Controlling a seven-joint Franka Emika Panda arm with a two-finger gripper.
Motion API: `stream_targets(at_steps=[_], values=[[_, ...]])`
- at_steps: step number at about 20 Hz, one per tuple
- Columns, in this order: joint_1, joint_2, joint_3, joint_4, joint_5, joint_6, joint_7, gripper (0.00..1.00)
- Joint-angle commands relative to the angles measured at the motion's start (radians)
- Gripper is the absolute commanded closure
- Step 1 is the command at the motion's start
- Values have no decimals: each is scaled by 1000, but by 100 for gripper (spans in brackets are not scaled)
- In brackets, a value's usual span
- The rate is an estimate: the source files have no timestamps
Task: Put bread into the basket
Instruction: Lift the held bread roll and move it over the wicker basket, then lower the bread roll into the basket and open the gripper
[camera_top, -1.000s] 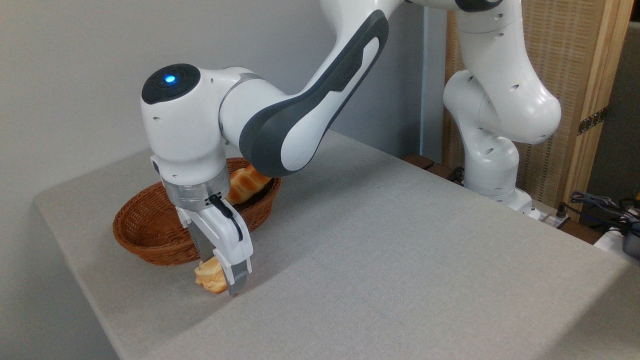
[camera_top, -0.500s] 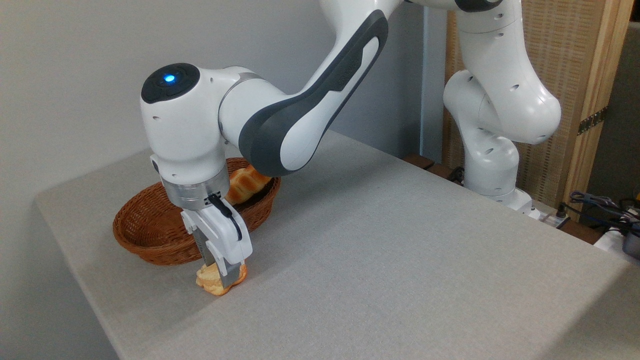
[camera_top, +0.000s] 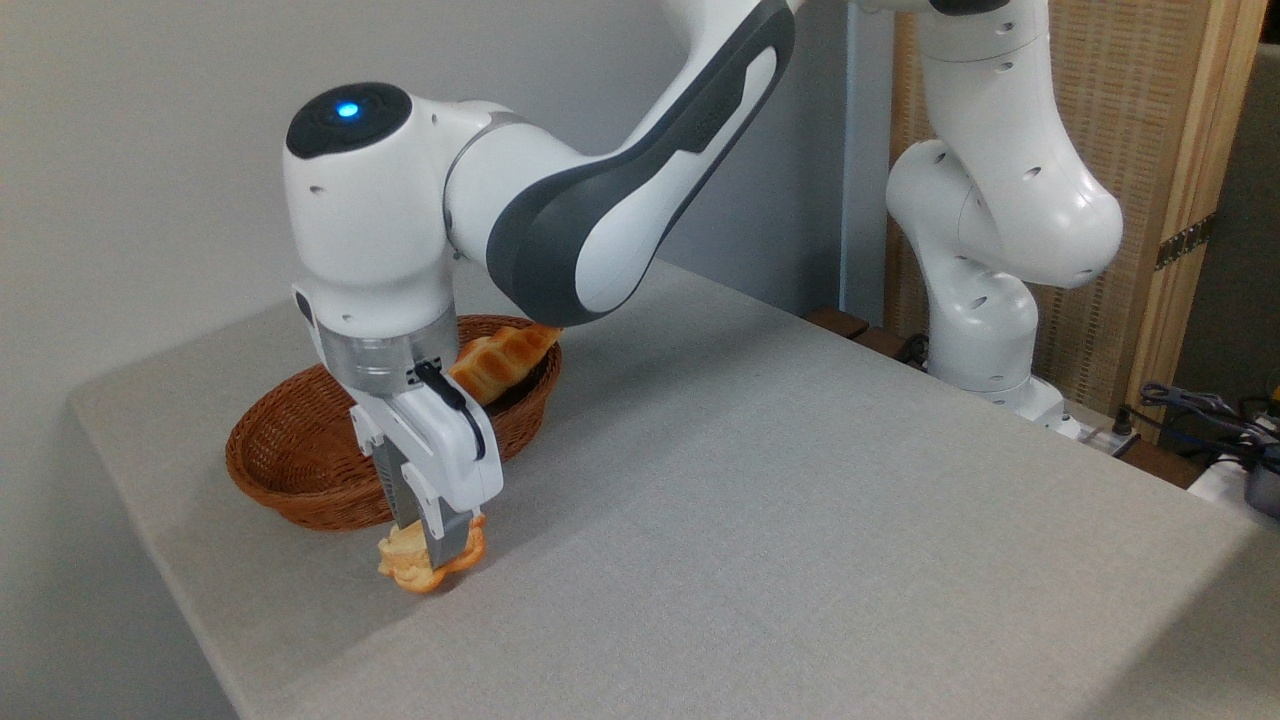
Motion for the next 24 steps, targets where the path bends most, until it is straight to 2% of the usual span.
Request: stream_targets(at_steps=[1,4,8,10,11,14,15,18,24], values=[[0,-43,4,-8,-18,16,0,54],[-2,-66,1,-2,-30,16,-6,54],[-8,-88,-16,17,-82,16,-25,52],[-9,-93,-54,18,-101,16,-28,51],[-9,-93,-68,18,-107,16,-29,47],[-9,-83,-117,18,-107,16,-42,7],[-11,-80,-122,18,-104,16,-49,0],[-12,-71,-153,18,-95,16,-51,0],[-11,-65,-151,18,-93,16,-49,0]])
